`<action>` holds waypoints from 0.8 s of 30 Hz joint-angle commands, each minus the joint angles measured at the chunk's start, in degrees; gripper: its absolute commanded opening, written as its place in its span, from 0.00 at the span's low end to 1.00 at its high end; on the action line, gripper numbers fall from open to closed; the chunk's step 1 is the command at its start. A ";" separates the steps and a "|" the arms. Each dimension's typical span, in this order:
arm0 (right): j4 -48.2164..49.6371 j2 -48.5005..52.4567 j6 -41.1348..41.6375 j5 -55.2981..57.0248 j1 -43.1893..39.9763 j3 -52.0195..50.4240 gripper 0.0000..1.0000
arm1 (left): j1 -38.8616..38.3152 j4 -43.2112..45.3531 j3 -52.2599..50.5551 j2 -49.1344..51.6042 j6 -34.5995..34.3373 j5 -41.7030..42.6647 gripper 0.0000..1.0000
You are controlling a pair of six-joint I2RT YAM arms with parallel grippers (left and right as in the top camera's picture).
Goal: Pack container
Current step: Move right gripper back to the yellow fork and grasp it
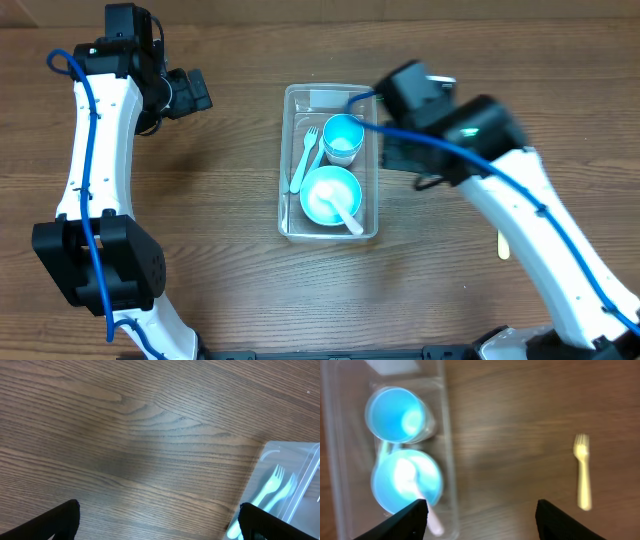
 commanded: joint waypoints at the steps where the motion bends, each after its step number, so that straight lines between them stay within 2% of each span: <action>1: -1.90 0.04 -10.86 -8.57 -2.38 -0.35 0.71 | 0.00 0.09 1.33 0.61 0.92 -0.02 1.00; 6: -1.36 0.13 -12.46 -8.41 -2.27 -6.25 0.69 | 0.00 0.09 1.33 0.61 0.92 -0.02 1.00; 11: -1.73 0.11 -4.87 -1.01 -6.67 -11.85 0.76 | 0.00 0.09 1.33 0.61 0.92 -0.02 1.00; 15: -1.53 0.13 -4.39 -2.64 -20.37 -15.98 0.77 | 0.00 0.09 1.33 0.61 0.92 -0.02 1.00; 21: 7.06 0.20 -12.87 -8.11 -37.59 -24.15 0.77 | 0.00 0.09 1.33 0.61 0.92 -0.02 1.00; 24: 11.52 0.33 -15.74 -10.34 -43.34 -26.45 0.77 | 0.00 0.09 1.33 0.61 0.92 -0.02 1.00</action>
